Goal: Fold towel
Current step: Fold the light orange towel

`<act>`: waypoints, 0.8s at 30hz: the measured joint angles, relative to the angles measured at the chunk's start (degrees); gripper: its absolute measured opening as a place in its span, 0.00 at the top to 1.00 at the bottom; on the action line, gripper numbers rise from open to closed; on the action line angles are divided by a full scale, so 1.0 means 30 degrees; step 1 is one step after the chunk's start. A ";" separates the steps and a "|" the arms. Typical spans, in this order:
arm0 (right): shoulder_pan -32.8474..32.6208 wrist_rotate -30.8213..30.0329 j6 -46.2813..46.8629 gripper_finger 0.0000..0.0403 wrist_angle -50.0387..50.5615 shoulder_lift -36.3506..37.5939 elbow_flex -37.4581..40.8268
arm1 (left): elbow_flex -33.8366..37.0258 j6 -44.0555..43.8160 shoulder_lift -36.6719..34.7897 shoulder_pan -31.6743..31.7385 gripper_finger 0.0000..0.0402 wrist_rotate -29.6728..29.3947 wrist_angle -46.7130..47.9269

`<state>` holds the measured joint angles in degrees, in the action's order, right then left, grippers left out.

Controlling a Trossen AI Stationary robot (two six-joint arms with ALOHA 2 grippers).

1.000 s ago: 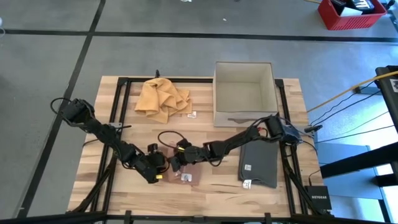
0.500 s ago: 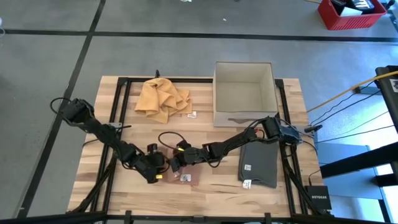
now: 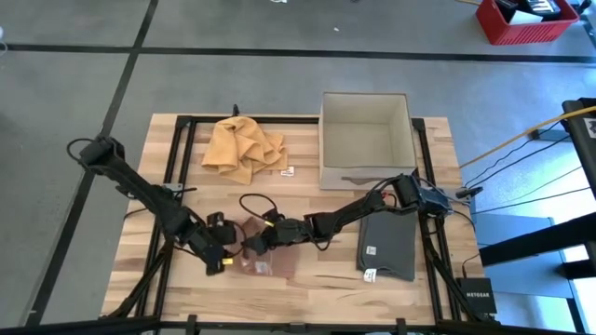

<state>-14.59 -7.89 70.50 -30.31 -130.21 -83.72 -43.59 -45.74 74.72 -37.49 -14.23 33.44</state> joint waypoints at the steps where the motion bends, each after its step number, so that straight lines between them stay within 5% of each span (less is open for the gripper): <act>1: 0.0000 0.0011 -0.0048 0.50 0.0067 -0.0005 -0.0190 | -0.0219 -0.0296 -0.0371 -0.0002 0.61 0.0110 0.0468; 8: 0.0000 0.0296 -0.2141 0.50 0.0134 0.0000 -0.0854 | -0.1305 -0.0308 -0.3078 -0.0138 0.61 -0.0288 0.1610; 12: -0.0028 0.3026 -0.5370 0.50 0.1194 0.0516 -0.0854 | -0.0079 0.0781 -0.3277 -0.0659 0.61 -0.3796 -0.2474; 15: -0.0706 0.3677 -0.8658 0.50 0.4070 0.1530 -0.0788 | 0.1433 0.2144 -0.2328 -0.0745 0.61 -0.4045 -0.6531; 18: -0.2002 0.1266 -1.2389 0.50 0.6943 0.1938 -0.0788 | 0.2633 0.2546 -0.0746 -0.0492 0.61 -0.4303 -0.8407; 21: -0.2986 -0.2938 -1.4376 0.50 0.9024 0.1675 -0.0745 | 0.3238 0.1918 0.0708 0.0273 0.61 -0.5100 -0.7868; 24: -0.3171 -0.4863 -1.5153 0.50 1.0467 0.1317 -0.0745 | 0.3480 0.0700 0.1911 0.1261 0.61 -0.4929 -0.6179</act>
<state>-24.10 -22.48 25.05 1.09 -126.26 -85.95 -33.15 -43.65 80.45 -33.71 -29.02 14.90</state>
